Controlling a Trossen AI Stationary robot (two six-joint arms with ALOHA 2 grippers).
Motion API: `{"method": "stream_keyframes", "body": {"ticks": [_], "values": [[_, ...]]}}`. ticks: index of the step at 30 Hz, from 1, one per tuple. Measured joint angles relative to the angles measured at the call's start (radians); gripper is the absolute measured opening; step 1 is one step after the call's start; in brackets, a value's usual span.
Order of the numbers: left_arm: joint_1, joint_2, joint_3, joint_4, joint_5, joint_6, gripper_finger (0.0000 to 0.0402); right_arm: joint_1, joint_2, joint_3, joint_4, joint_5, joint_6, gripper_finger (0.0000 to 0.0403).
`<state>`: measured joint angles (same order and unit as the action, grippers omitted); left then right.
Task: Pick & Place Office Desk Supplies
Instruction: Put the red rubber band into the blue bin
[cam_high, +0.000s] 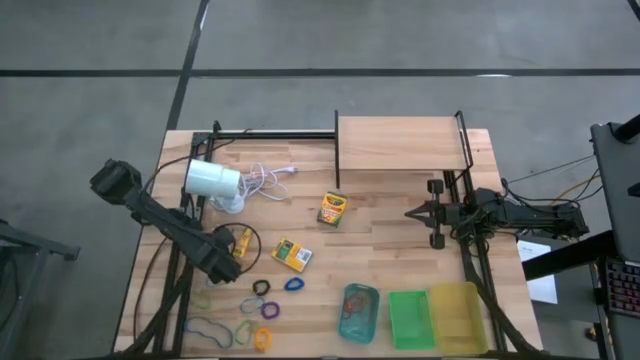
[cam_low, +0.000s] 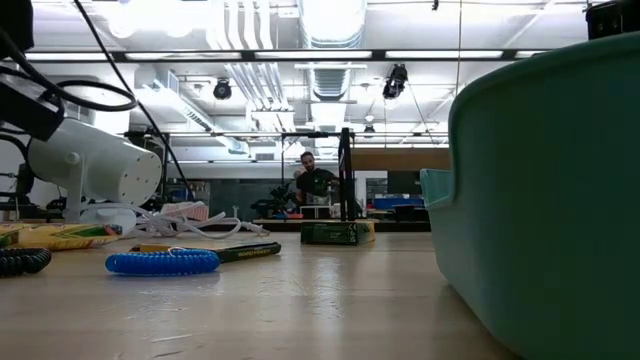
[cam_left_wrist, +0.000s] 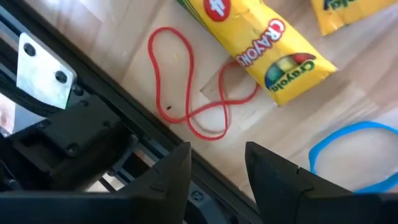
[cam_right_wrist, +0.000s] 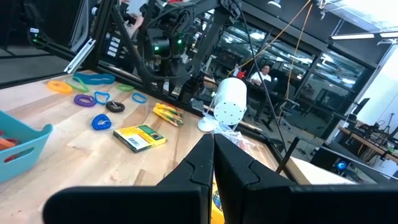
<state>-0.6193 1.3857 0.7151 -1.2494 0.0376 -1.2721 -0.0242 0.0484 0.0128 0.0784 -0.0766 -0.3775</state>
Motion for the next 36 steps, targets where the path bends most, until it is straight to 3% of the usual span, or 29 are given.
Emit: {"method": "stream_keyframes", "body": {"ticks": [9,17,36], "values": [[0.001,0.001,0.025,0.015,-0.011,0.171,0.0156,0.000,0.000,0.000,0.000,0.000,0.000,0.0008],[0.000,0.001,0.028,0.016,-0.014,0.492,0.0156,0.000,0.000,0.000,0.000,0.000,0.000,0.0008],[0.001,0.001,-0.135,0.158,-0.022,0.472,0.0156,0.000,0.000,0.000,0.000,0.000,0.000,0.0008]]}}
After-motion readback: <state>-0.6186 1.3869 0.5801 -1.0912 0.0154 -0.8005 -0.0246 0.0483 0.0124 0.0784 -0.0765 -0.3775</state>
